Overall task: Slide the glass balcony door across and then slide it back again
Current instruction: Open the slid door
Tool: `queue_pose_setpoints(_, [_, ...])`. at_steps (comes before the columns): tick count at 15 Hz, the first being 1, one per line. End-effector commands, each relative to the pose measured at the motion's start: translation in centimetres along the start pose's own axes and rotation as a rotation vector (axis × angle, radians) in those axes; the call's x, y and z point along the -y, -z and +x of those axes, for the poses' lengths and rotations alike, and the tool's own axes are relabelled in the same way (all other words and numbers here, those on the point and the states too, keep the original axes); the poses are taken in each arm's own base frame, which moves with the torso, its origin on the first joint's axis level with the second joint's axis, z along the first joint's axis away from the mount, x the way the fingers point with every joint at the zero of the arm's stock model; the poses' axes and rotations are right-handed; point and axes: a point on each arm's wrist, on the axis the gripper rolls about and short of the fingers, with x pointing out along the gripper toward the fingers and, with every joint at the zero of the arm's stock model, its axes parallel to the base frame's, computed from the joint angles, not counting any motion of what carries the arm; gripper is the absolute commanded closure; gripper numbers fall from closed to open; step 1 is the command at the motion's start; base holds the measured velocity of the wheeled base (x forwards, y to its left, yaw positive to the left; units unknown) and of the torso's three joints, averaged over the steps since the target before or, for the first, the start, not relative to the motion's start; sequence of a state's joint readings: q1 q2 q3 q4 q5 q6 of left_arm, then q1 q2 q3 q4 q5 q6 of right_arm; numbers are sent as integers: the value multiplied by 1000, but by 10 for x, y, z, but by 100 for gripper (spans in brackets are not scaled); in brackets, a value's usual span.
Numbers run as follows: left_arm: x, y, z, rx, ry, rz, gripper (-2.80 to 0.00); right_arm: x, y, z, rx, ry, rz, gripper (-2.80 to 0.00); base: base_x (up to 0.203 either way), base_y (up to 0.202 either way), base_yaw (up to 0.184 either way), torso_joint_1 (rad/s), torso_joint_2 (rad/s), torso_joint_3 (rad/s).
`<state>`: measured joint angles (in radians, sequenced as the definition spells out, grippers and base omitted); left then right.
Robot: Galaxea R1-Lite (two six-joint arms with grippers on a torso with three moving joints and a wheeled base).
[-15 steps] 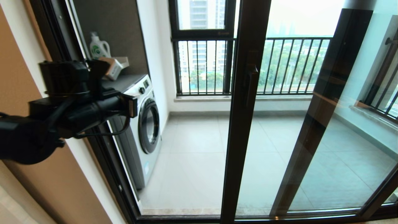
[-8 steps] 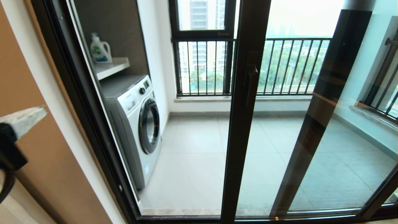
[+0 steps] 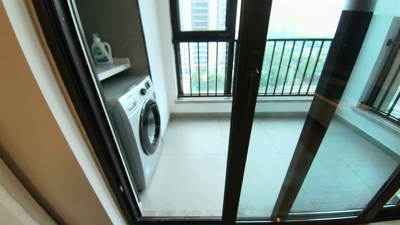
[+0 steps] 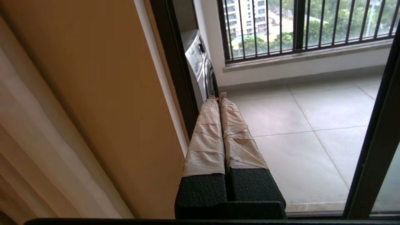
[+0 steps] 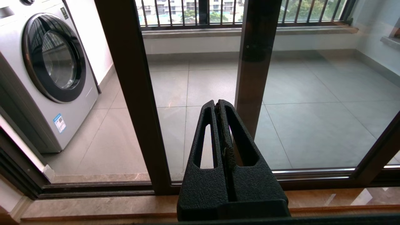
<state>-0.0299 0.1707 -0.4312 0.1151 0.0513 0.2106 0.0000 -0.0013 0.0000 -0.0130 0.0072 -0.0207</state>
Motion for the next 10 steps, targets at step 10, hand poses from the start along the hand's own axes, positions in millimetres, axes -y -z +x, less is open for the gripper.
queue_pose_setpoints(10, [26,108,6,-142,97,-83,0,0,1,0,-5,-1,-1,0,0,0,0,0,0,0])
